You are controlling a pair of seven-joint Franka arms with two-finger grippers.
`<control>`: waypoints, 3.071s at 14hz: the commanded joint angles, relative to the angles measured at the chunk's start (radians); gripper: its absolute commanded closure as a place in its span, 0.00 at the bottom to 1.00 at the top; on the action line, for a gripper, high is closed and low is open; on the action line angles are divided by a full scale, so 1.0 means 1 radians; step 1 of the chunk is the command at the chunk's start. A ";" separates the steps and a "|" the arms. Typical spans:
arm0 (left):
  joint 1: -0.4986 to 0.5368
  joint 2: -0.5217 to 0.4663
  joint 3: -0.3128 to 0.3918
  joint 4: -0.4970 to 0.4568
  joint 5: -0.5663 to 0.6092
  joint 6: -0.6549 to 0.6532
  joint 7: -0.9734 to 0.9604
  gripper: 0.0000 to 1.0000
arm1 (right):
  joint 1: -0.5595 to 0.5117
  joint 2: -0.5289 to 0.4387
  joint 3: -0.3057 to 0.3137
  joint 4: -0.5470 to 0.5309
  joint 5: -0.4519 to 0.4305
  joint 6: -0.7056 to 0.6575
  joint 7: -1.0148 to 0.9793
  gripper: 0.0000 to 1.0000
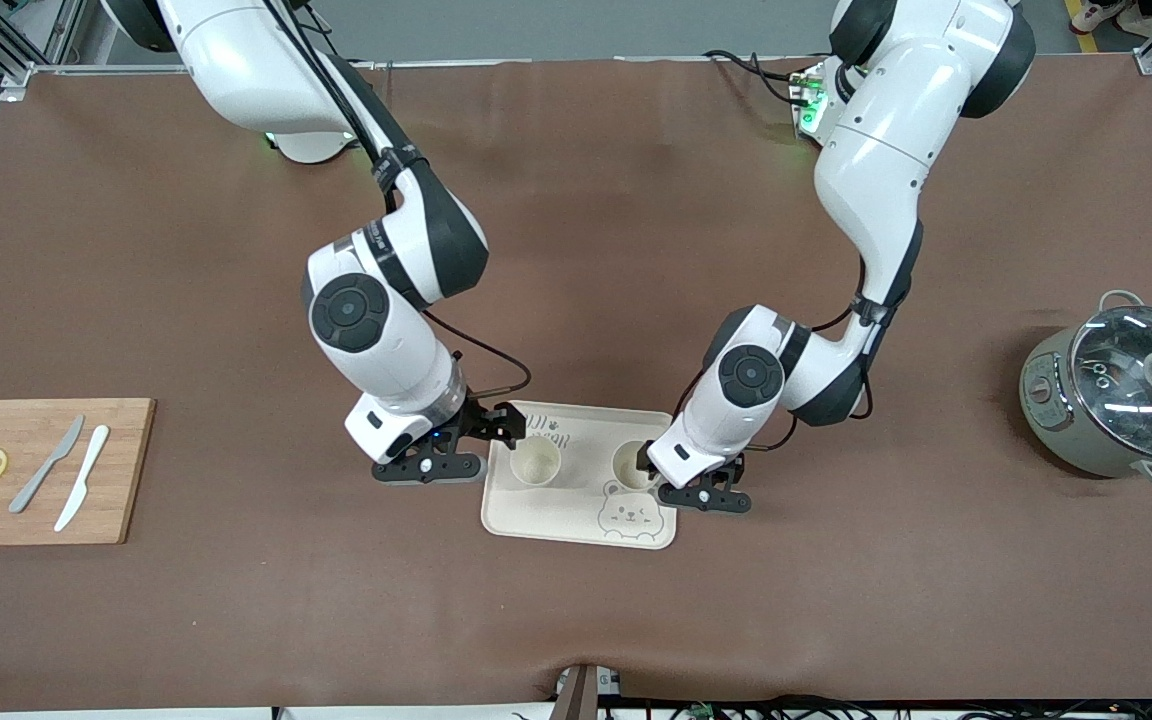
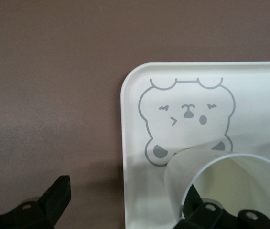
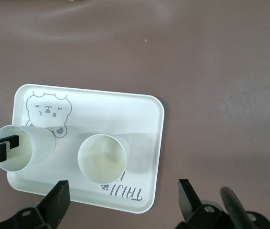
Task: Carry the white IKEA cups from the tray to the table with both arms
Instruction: 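Close both grippers on the rims of the two white cups, then lift the cup with the left gripper and carry it toward the pot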
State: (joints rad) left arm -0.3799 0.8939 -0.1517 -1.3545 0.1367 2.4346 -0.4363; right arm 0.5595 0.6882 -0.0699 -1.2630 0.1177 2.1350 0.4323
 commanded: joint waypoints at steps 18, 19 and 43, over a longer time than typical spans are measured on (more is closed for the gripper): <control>0.033 -0.143 0.017 0.017 0.067 -0.121 -0.231 1.00 | 0.036 0.189 -0.010 0.025 -0.061 0.175 0.000 0.00; 0.051 -0.176 0.015 0.011 0.069 -0.143 -0.225 1.00 | 0.037 0.192 -0.010 0.025 -0.061 0.180 0.000 0.00; 0.570 -0.911 -0.233 -1.068 -0.287 0.237 0.620 1.00 | 0.063 0.231 -0.010 0.025 -0.069 0.215 0.008 0.95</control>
State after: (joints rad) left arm 0.1774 -0.0341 -0.3727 -2.3657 -0.1171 2.5618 0.1341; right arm 0.6124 0.9039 -0.0729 -1.2635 0.0607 2.3460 0.4276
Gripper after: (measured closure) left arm 0.952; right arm 0.740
